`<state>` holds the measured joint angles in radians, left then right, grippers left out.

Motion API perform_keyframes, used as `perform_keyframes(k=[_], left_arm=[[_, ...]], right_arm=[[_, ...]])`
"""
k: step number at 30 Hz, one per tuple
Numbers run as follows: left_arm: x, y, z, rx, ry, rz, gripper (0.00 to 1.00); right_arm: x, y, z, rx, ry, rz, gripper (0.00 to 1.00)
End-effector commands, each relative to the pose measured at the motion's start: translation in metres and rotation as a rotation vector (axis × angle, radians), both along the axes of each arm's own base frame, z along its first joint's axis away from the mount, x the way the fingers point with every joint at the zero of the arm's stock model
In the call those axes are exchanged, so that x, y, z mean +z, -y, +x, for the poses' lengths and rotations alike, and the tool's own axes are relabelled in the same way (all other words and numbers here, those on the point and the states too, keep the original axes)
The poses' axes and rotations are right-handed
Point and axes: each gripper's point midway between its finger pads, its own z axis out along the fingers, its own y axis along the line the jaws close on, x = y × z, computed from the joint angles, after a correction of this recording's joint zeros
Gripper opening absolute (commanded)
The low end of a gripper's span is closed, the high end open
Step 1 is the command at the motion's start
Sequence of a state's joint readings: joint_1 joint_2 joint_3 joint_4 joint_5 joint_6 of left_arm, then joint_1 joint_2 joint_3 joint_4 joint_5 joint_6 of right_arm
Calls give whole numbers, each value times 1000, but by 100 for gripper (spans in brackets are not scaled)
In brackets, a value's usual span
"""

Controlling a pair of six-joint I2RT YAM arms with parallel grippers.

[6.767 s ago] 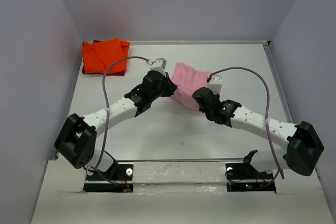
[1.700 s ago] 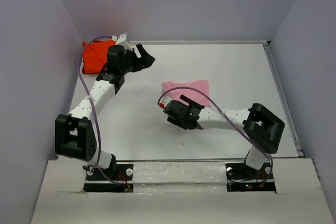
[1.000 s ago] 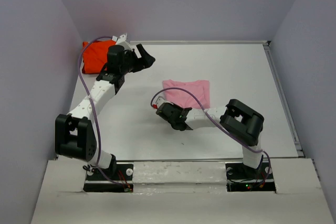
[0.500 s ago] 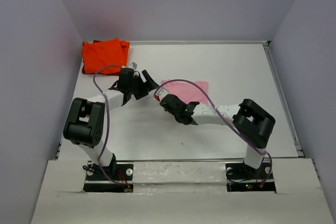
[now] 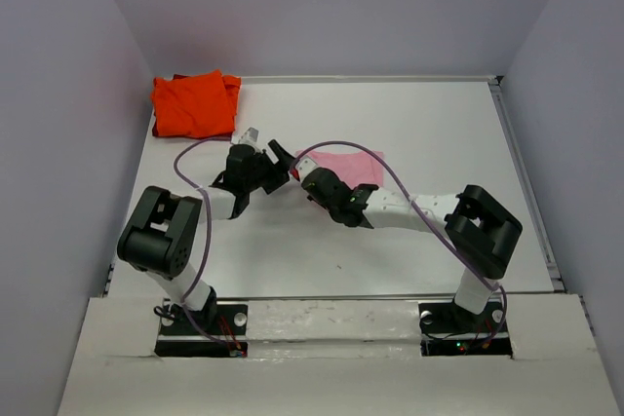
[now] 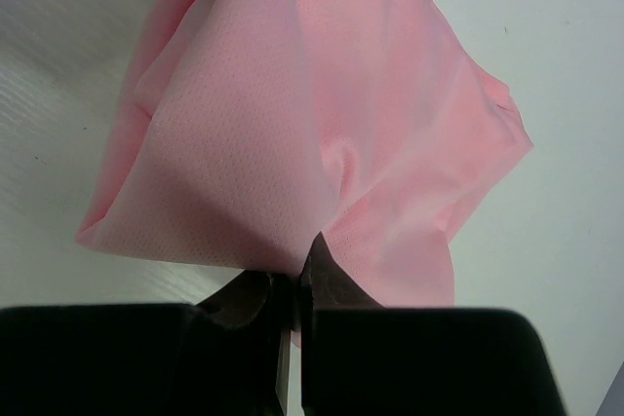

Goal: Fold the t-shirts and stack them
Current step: Pass from the right arm to the left

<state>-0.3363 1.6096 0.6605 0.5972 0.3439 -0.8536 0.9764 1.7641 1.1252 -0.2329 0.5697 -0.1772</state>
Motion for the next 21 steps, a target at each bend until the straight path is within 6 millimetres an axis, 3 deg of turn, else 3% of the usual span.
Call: perform_keyframes(k=[1, 7, 21], left_arm=[[14, 11, 6, 9, 57, -142, 91], [0, 21, 1, -3, -14, -207, 91], [-2, 42, -1, -28, -47, -260, 91]], right_arm=[[29, -9, 11, -6, 46, 72, 0], [28, -10, 11, -4, 45, 73, 0], [25, -7, 16, -14, 36, 80, 0]])
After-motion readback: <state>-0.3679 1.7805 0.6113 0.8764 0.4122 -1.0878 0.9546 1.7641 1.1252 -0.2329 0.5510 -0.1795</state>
